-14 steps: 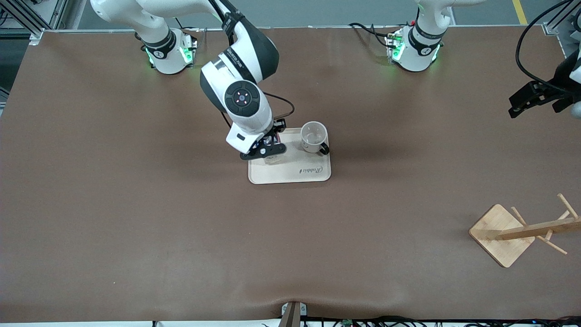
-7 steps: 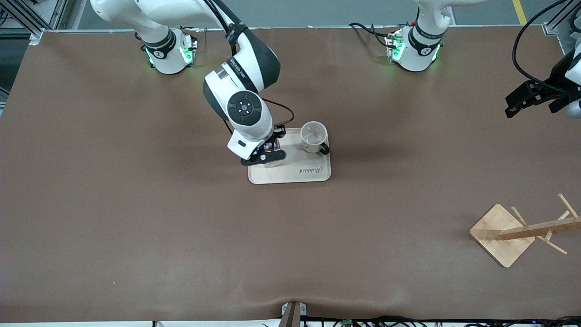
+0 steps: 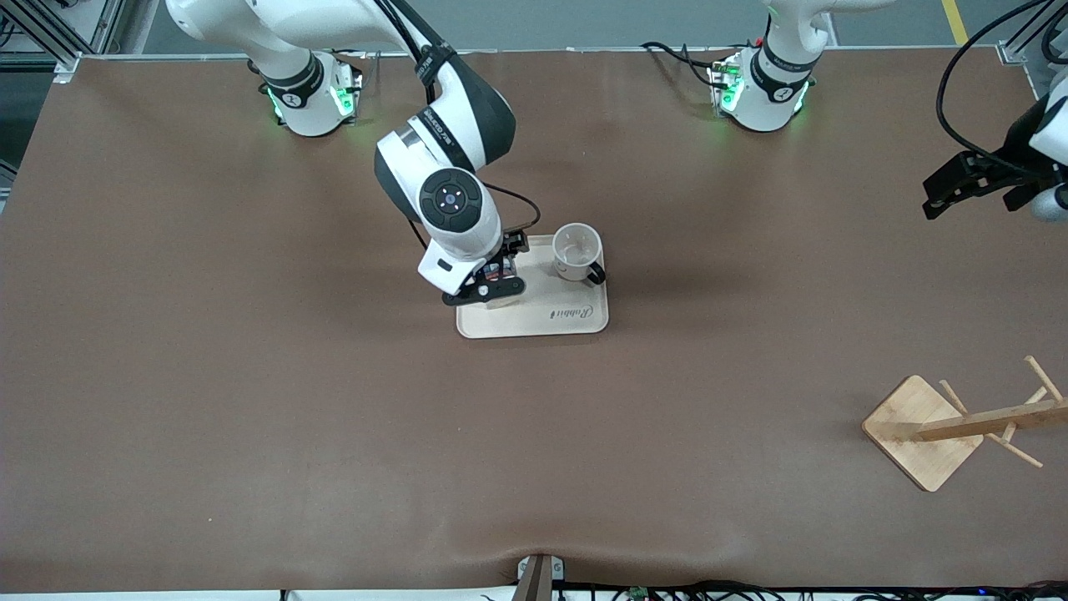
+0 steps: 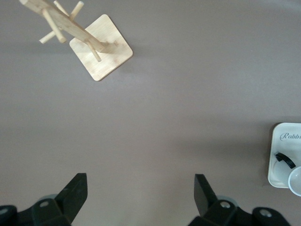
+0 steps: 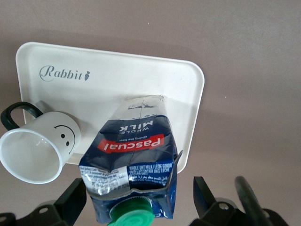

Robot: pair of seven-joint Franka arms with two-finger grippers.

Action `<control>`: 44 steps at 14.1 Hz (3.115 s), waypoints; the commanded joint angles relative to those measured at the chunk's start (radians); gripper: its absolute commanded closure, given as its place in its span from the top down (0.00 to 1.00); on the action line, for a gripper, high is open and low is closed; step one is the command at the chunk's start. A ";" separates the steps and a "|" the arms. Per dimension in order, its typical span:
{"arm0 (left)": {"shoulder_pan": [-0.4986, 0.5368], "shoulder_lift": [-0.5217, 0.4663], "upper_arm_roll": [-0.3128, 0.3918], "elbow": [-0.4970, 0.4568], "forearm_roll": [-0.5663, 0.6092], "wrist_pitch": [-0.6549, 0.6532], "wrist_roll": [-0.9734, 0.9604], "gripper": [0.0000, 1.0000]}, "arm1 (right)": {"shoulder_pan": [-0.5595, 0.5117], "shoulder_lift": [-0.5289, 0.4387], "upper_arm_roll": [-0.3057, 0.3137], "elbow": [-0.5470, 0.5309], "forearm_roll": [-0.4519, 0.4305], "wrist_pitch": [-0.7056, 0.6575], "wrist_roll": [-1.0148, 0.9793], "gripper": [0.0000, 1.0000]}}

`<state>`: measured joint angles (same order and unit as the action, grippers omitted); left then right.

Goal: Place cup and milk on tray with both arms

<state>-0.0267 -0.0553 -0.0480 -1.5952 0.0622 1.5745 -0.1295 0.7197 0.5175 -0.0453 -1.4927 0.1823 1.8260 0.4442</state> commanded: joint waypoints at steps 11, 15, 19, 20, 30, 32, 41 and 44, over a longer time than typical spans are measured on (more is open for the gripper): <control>-0.006 0.018 -0.010 0.032 -0.016 -0.008 -0.007 1.00 | -0.213 -0.077 0.005 0.425 -0.078 -0.445 0.004 1.00; -0.004 0.015 -0.010 0.032 -0.015 -0.008 -0.009 1.00 | -0.302 -0.184 -0.019 0.410 -0.096 -0.459 -0.083 1.00; -0.002 0.009 -0.010 0.040 -0.015 -0.010 -0.009 1.00 | -0.489 -0.249 -0.025 0.387 -0.101 -0.528 -0.329 1.00; -0.002 0.008 -0.010 0.040 -0.015 -0.010 -0.019 1.00 | -0.520 -0.278 -0.027 0.359 -0.106 -0.527 -0.334 1.00; -0.002 0.008 -0.027 0.049 -0.019 -0.077 -0.062 1.00 | -0.756 -0.560 -0.025 0.029 -0.172 -0.409 -0.479 1.00; -0.004 0.008 -0.033 0.049 -0.021 -0.077 -0.064 1.00 | -0.761 -0.574 -0.022 0.026 -0.175 -0.418 -0.483 1.00; 0.004 0.009 -0.085 0.034 -0.045 -0.054 -0.058 1.00 | -0.755 -0.548 -0.018 0.077 -0.196 -0.491 -0.478 1.00; 0.010 0.014 -0.079 0.041 -0.051 -0.056 -0.055 1.00 | -0.760 -0.550 -0.019 0.074 -0.193 -0.491 -0.475 1.00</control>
<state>-0.0268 -0.0453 -0.1310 -1.5630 0.0334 1.5177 -0.1942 -0.0307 -0.0292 -0.0745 -1.4283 0.0056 1.3449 -0.0318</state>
